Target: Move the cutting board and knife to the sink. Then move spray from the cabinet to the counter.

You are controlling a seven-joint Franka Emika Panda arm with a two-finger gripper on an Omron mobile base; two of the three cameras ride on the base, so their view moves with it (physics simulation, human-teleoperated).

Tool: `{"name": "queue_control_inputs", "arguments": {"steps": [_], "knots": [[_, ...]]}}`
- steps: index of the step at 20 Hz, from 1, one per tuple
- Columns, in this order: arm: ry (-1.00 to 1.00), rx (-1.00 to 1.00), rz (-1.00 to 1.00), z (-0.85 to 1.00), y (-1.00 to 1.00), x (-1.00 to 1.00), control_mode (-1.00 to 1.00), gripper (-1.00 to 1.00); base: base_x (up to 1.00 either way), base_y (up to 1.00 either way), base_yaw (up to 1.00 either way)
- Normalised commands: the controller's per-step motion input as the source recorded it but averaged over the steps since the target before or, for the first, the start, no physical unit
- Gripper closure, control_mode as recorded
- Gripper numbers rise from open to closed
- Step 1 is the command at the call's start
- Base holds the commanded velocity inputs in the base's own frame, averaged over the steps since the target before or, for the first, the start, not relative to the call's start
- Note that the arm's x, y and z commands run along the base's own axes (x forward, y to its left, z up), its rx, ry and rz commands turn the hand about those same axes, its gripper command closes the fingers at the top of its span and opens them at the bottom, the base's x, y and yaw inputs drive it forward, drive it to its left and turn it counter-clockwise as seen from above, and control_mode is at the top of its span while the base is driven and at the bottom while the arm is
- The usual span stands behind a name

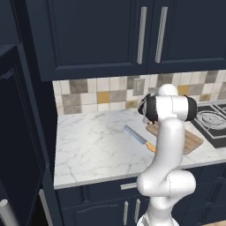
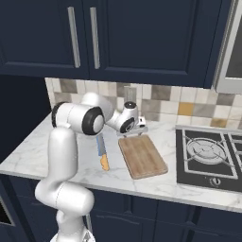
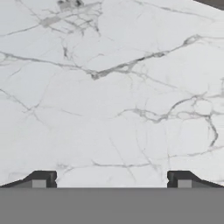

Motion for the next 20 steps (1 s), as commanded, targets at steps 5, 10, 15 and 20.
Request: {"name": "queue_control_inputs", "arguments": {"steps": [5,10,15,20], "knots": [[-0.04,0.00,0.00,-0.03,-0.28,-0.59,-1.00,-1.00,0.00,0.00,0.00],[-0.05,0.00,0.00,-0.06,-0.35,-0.61,-1.00,-1.00,0.00,0.00,0.00],[-0.02,0.00,0.00,-0.10,-0.38,-0.60,-1.00,-1.00,0.00,0.00,0.00],[-0.01,0.00,0.01,-0.11,-0.27,-0.59,-1.00,-1.00,0.00,0.00,0.00]]}}
